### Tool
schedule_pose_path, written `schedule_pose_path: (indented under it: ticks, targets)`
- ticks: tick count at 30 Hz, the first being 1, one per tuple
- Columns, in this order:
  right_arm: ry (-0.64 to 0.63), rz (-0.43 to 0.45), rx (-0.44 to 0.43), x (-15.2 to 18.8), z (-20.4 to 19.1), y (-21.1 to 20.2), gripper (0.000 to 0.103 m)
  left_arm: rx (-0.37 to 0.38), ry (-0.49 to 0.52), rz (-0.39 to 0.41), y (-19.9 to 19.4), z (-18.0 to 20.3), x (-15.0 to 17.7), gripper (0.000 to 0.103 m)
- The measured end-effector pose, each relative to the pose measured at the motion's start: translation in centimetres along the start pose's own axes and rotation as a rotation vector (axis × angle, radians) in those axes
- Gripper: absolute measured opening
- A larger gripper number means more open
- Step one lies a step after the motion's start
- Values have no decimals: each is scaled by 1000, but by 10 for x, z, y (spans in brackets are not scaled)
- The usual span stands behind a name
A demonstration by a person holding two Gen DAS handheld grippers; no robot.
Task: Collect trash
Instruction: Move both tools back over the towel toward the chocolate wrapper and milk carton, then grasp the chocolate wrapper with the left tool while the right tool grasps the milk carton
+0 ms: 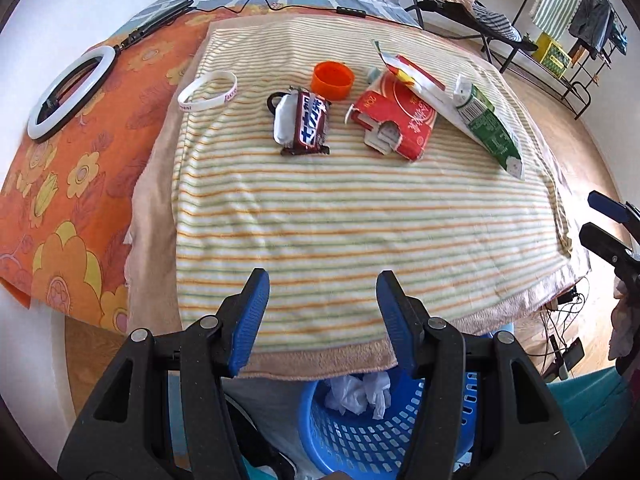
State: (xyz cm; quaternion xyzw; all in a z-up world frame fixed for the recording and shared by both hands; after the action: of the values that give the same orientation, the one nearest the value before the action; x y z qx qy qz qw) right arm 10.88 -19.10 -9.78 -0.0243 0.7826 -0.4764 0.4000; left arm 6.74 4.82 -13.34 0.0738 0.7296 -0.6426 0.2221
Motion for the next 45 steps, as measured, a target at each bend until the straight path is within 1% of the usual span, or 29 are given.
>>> schedule_pose_path:
  ticks: [4,9,14,19,22,24,27,31,33,35,36,37,38,39,41,43,44,45]
  targets:
    - [-4,7,36,-22,21,6,96,-10,-18,13,10,-4,-23,57]
    - [-31,-22,78,-35,41,27,96,-8,-43,3,28,-7,-44,57]
    - [-76,-81,154,-36,59,55,96,-15,-47,-6,44,-7,-58,57]
    - [-165,-131,210,-38,60,80,95,-9,-69,-28,60,-7,-68,57]
    - [-237,-162,265,-38,59,95,93,-22,-74,-33,70,-9,-76,57]
    - [-262,-179,293,-37,61,103,89,-25,-74,-36,75,-9,-80,57]
    - [-257,-198,300,-37,65,111,86,-22,-71,-43,83,-8,-85,57]
    - [-254,-206,316,-36,72,118,85,-28,-49,-40,93,-3,-92,57]
    - [-246,-213,312,-36,75,122,82,-22,-55,-47,98,-4,-95,57]
    - [-249,-205,315,-36,77,122,82,-15,-63,-48,100,-4,-98,57]
    - [-250,-205,313,-38,78,122,80,-12,-63,-45,100,-4,-99,57]
    - [-250,-201,314,-39,78,122,79,-11,-61,-40,100,-4,-100,54]
    - [-250,-197,314,-39,78,120,75,-13,-58,-37,99,-3,-100,45]
    - [-249,-196,314,-40,79,120,73,-11,-54,-37,99,-3,-100,39]
    - [-244,-190,313,-42,80,118,68,-8,-51,-32,99,-1,-99,39]
    - [-225,-181,291,-44,82,115,67,-9,-40,-31,99,0,-98,28]
    - [-213,-174,279,-46,83,114,64,-14,-32,-31,99,1,-98,19]
    - [-202,-169,268,-48,84,112,61,-18,-27,-27,98,1,-97,17]
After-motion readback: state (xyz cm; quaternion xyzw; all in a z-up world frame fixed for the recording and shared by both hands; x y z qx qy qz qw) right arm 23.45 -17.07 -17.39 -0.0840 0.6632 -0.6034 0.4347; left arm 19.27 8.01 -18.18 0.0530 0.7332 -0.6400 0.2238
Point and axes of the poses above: each gripper's, at about its wrist camera, not at the fingertips, and y roughly the way its jaws point, z to its right, x to its underside, the point moved 8 cm from there along y, roughly the way its jaws point, and after that the axes turned 13 degrees about -x, right-handed, at the moved point
